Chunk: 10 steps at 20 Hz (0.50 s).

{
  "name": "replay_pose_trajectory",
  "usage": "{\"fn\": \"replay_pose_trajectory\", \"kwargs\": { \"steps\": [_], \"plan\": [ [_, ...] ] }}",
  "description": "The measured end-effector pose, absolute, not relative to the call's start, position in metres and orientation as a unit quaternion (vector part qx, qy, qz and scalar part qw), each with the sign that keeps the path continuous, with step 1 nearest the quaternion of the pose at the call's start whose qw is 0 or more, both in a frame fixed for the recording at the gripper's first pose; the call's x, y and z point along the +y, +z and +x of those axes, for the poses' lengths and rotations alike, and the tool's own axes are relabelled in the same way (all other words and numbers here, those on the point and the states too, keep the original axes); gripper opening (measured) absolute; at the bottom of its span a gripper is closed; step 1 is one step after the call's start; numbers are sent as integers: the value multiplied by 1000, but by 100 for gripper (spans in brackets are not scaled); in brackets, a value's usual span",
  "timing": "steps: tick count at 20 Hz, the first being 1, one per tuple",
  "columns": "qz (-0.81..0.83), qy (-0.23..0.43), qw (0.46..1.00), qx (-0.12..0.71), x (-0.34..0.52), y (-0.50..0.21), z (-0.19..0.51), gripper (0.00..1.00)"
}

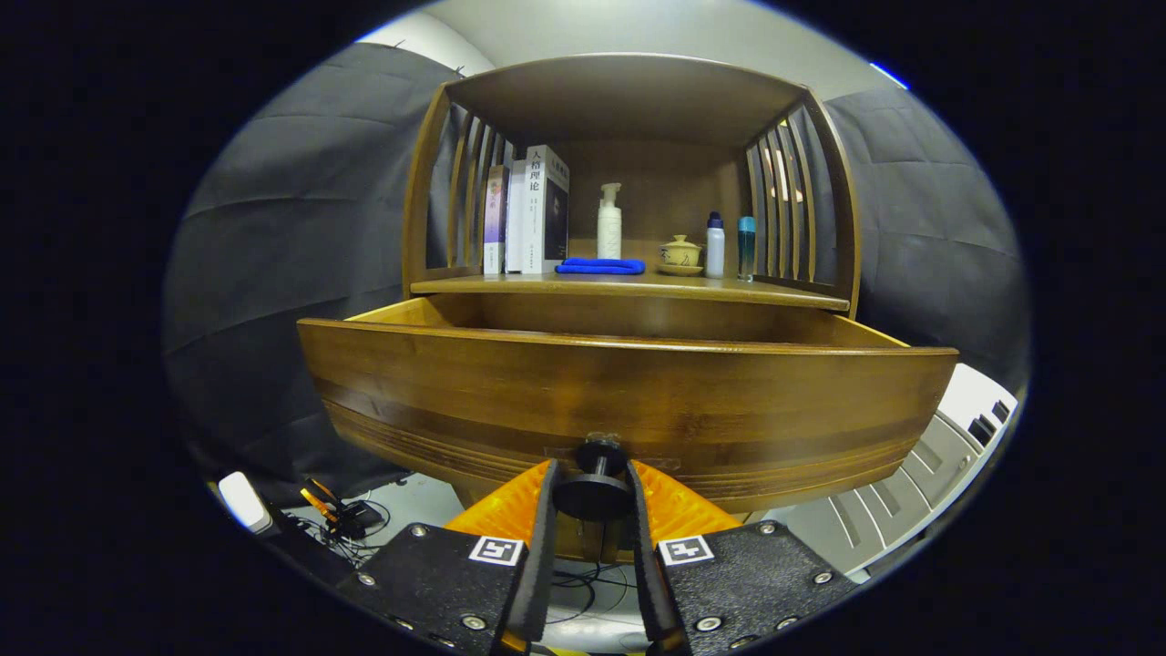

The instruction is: Pull open the drawer, take out the items inside it, and place them on the countertop above the cabinet.

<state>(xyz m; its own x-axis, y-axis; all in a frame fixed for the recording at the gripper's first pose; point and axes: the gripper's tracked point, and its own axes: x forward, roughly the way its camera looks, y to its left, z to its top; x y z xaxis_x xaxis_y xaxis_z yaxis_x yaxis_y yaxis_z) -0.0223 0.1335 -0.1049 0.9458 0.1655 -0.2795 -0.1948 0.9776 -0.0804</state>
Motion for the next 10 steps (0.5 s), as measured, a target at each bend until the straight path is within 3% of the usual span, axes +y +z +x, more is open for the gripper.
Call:
{"fn": "replay_pose_trajectory", "kwargs": {
  "steps": [10],
  "plan": [
    [-58,109,984,132,135,-104,-44,40]
  ]
}}
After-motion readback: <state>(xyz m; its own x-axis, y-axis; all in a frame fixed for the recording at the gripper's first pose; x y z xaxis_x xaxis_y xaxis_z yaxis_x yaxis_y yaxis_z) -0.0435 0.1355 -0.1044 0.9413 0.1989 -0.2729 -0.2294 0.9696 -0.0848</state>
